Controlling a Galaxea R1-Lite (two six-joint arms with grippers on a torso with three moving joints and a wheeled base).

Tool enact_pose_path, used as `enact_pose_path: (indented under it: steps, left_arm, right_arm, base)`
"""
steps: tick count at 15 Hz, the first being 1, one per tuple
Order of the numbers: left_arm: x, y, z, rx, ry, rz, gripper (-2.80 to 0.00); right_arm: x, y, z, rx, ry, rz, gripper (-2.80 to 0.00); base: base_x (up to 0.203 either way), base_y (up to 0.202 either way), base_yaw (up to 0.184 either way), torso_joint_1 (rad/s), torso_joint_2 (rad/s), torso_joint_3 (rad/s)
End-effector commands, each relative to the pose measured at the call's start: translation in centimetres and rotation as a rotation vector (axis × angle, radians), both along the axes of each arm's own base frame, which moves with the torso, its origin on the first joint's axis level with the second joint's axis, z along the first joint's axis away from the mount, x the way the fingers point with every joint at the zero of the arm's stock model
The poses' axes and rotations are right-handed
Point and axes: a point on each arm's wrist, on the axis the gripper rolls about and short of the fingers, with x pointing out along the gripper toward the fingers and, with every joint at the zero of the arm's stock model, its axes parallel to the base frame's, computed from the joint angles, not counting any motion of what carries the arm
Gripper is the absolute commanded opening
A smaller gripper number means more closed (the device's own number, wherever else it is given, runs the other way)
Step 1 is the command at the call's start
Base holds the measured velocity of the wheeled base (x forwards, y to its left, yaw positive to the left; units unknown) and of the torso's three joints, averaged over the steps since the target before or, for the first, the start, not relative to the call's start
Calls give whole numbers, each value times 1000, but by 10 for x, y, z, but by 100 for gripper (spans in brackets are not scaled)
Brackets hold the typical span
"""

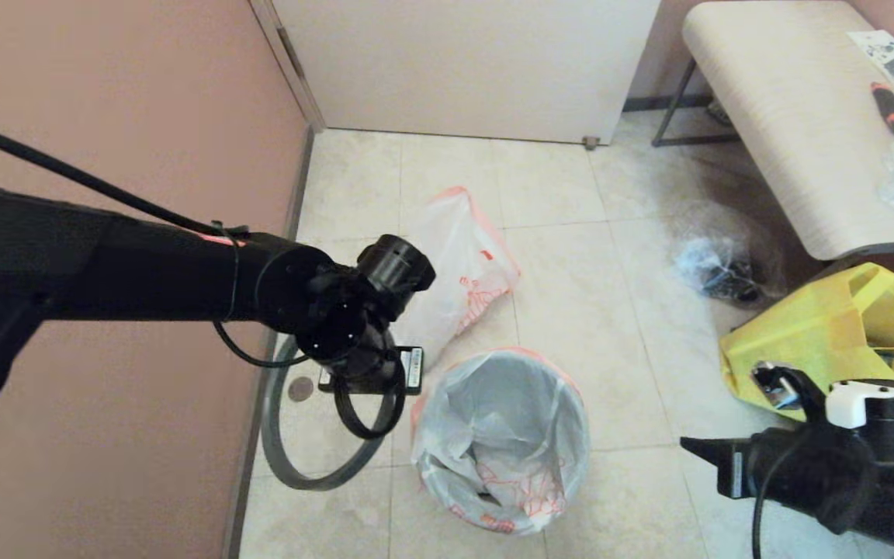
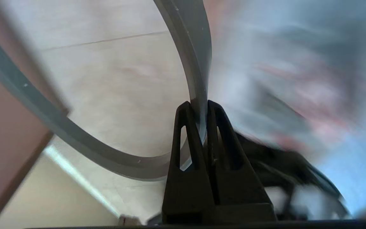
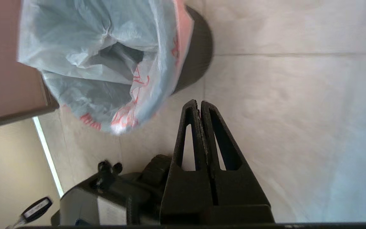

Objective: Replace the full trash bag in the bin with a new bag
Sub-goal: Place the trash can ring on the trash can

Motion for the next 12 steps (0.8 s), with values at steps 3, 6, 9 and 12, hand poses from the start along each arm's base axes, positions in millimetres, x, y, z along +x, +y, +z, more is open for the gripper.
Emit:
enact_pose_path:
  steps: [3,6,9,12]
  left_arm:
    - [-42,-61,8,-24,-32,-174,-280]
    - [-44,-108,1,3,-45,-240,-280]
    - [-81,-144,-6,93,-17,-288,-280]
    - [-90,-161,-23,147,-13,-311,-280]
  right_arm:
    - [-22,-19,51,89,-107,-114,-280]
    - [-19,-30,58,176,-91,-202,-280]
    - [-18,-56,54,231,-61,-244,-280]
    - [-19,-83,53,264,-64,-282,-280]
  base:
    - [0,0,0,0,0,0]
    - [0,0,0,0,0,0]
    - [0,0,0,0,0,0]
    - [0,0,0,0,0,0]
